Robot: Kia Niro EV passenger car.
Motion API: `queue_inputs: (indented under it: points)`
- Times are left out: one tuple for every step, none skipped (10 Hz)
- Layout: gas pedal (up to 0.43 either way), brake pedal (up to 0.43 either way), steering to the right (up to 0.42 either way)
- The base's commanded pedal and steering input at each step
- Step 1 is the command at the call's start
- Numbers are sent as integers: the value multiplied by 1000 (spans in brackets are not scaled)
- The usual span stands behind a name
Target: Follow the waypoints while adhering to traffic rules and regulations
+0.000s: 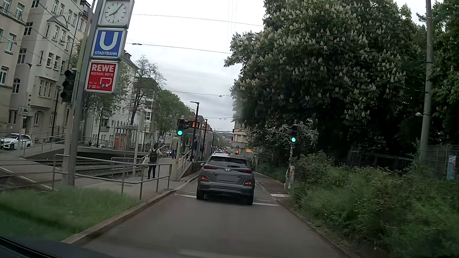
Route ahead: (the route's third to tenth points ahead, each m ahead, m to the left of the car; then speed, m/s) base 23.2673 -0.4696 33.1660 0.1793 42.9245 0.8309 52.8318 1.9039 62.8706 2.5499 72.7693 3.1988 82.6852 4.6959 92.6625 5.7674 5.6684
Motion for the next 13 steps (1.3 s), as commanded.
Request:
queue_inputs:
  points:
    - [79,0,-7]
    - [79,0,-4]
    - [79,0,-4]
    - [79,0,-4]
    - [79,0,-4]
    - [79,0,-4]
    - [79,0,-4]
    - [79,0,-5]
    - [79,0,-6]
    - [79,0,-6]
    - [79,0,-6]
    - [79,0,-6]
    - [79,0,-6]
